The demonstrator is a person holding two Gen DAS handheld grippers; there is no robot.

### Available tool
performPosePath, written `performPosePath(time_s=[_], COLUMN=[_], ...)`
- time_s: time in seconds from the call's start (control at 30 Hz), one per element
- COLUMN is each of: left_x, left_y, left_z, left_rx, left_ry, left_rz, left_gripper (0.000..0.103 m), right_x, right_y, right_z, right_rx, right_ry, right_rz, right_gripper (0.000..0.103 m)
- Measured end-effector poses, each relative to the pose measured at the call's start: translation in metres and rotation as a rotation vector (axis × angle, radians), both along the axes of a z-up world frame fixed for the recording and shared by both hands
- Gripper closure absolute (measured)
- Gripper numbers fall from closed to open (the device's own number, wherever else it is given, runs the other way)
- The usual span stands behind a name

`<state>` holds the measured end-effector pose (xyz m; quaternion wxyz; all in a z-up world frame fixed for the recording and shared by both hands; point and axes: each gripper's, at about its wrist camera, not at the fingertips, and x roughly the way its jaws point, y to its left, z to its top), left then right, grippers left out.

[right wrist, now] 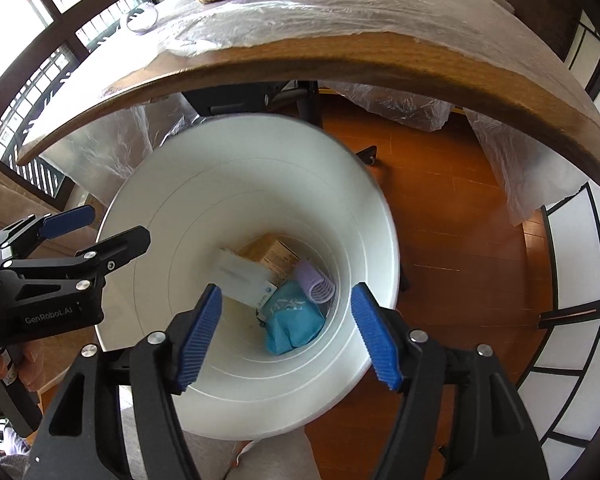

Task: Collect trash
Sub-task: 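Open both tools to drop the plastic box and roller into the bin, then move both tools back over the table toward the remaining items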

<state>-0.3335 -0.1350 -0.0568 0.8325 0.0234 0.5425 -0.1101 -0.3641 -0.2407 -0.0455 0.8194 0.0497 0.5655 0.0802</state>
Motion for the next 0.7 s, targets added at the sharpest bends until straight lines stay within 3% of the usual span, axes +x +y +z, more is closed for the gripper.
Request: performPosePath(time_s=[0.13,0.27,0.37,0.43,0.53,0.7], left_x=[-0.001,-0.006,-0.011,-0.012,-0.011,0.011], left_y=[0.001,0.004,0.009,0.018,0.031,0.048], left_z=[0.010,0.036,0.070,0.101,0.133,0.151], left_rx=[-0.012,-0.051,-0.058,-0.033,-0.046,-0.078], left_ry=[-0.017,-0.066,-0.163,-0.281,-0.398,-0.428], left_rz=[0.007,0.022,0.061,0.129,0.201,0.234], left_gripper=[0.008,0.008,0.008,0.001,0.001,0.001], right_x=[-0.004,-0.011,-0.018,-0.023,-0.024,-0.001], right_y=[-0.008,-0.017,-0.024,-0.029,-0.035,-0.041], right_z=[0.016,0.051,0.095,0.128,0.171,0.204], right_rx=[0.014,0.007,-0.018,-0.030,-0.028,0.055], right_ry=[-0.039,-0.130,-0.274,-0.397,-0.540,-0.615], right_rz=[-0.031,-0.055,-0.084,-0.105,-0.121,-0.125], right_gripper=[0.025,0.017,0.010,0.005,0.004,0.004])
